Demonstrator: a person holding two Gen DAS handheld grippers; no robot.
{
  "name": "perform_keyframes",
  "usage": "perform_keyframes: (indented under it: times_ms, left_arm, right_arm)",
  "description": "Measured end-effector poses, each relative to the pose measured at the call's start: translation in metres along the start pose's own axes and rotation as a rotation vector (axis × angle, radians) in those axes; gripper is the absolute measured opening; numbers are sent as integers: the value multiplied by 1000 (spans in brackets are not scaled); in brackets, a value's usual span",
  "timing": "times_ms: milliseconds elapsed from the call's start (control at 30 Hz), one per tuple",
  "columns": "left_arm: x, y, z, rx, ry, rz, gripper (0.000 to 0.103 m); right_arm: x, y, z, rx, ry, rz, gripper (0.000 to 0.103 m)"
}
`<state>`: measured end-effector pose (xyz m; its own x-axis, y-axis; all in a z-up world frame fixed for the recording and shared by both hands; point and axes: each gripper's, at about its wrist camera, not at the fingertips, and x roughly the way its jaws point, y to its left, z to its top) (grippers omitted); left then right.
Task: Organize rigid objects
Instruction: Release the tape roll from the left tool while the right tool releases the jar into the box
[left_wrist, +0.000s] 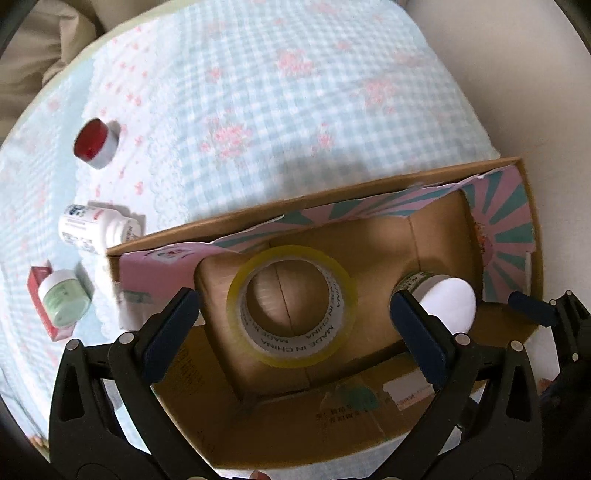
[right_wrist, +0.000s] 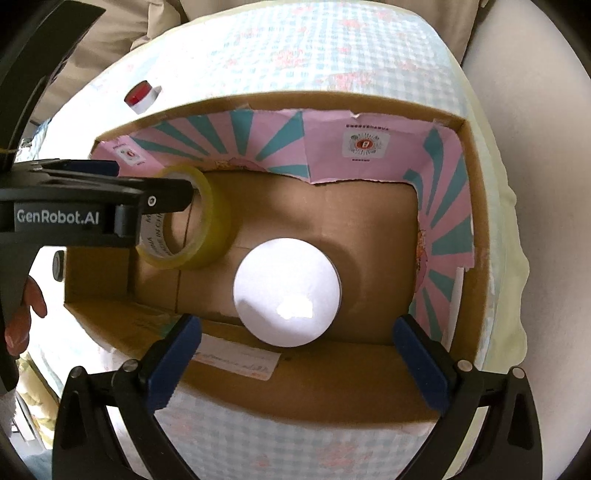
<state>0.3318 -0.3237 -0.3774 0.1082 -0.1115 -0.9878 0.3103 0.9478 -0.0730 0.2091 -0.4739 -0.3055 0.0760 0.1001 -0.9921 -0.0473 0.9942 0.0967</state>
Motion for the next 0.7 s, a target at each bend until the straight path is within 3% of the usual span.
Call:
perform_keyframes:
  times_ms: [333, 700]
  left_arm:
    - [-58, -9, -17, 17, -99, 3, 103]
    - [-187, 24, -82, -64, -274, 34, 103]
  right_arm:
    - [-45, 23, -1, 30, -88, -32, 103]
    - [-139, 71, -27, -23, -191, -67, 103]
